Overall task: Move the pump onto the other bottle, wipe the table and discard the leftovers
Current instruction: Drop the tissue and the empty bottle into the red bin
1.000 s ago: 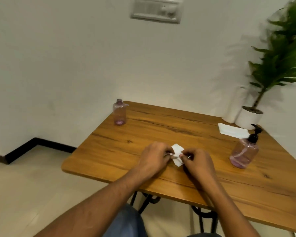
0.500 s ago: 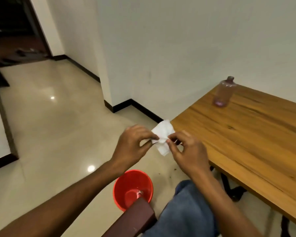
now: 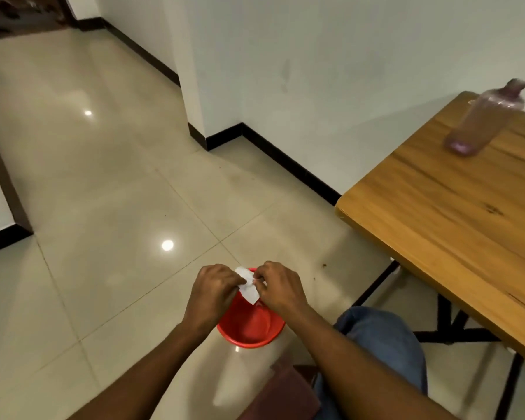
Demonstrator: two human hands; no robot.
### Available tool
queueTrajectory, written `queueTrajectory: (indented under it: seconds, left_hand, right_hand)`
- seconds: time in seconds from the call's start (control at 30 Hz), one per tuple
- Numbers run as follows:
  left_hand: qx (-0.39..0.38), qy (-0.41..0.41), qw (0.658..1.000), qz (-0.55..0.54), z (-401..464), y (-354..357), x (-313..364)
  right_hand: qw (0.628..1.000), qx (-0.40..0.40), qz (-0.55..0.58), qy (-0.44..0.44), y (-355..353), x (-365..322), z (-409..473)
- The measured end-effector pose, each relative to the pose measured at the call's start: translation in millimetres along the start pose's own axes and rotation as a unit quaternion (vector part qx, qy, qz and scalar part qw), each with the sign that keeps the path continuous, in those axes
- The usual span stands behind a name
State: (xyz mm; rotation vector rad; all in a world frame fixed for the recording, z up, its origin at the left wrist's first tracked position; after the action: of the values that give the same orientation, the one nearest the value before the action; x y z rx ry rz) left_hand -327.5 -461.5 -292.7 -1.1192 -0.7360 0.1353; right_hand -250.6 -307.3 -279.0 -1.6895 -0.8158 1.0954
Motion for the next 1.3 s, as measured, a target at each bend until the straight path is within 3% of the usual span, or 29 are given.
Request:
queueTrajectory:
  seconds: [0.17,0.23,0.33,0.5,0.67,0.87,0.97,1.07,1.17,1.3]
  left_hand:
    - [-0.123,0.017,0.990,0.071,-34.7,46.7,-19.3]
    - [-0.141,0.015,0.986,0.084,-45.6,49.5,-23.7]
    - [-0.121,-0.018,0.989,0.086,-46.4,43.2,-23.0]
    - [0.042,-0.048,0.998,0.009,10.7,-12.2,26.1]
    - [0.194,-0.018,0.973,-0.120,84.4,-89.8,116.9]
    - [0.266,0.020,0.918,-0.295,151.0,-173.2,223.1]
    - [0.248,0.041,0.911,-0.326,184.9,-185.3,272.1]
    - [0.166,0.037,0.925,-0.340,219.9,-176.1,313.2]
    - [0.069,0.040,0.936,-0.342,246.3,-153.1,344.0]
    - [0.004,0.002,0.932,-0.362,276.7,-114.5,358.7]
  right_hand:
    - [0.975,-0.216,0.044,0.031,43.9,35.3,-11.3]
    - [0.967,-0.249,0.039,0.048,50.8,44.7,-15.5]
    - [0.986,-0.150,0.057,0.050,27.9,40.2,-15.4]
    - [0.989,0.117,0.091,-0.014,-63.5,12.1,-32.4]
    - [0.942,0.311,0.107,-0.064,-173.9,-2.7,-74.8]
    - [0.866,0.462,0.184,-0.051,-292.1,4.7,-140.0]
    - [0.837,0.506,0.208,-0.002,-340.2,45.9,-153.2]
    - [0.827,0.510,0.221,0.081,-371.3,96.0,-153.2]
    - [0.825,0.492,0.232,0.153,-378.8,134.9,-149.0]
    - [0.833,0.452,0.253,0.195,-368.5,174.2,-121.3]
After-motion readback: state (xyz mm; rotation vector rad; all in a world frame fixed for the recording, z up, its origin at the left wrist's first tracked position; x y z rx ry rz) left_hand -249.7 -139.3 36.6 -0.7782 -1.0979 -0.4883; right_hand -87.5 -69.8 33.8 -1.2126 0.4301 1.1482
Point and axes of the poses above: each hand's wrist, its own z-axis towards the middle knuckle, its own y-axis out of the palm, x = y × z, the point moved 4 cm from there along z, towards the middle knuckle, and after that the axes turned 4 degrees about -z, right-handed, at the moved point
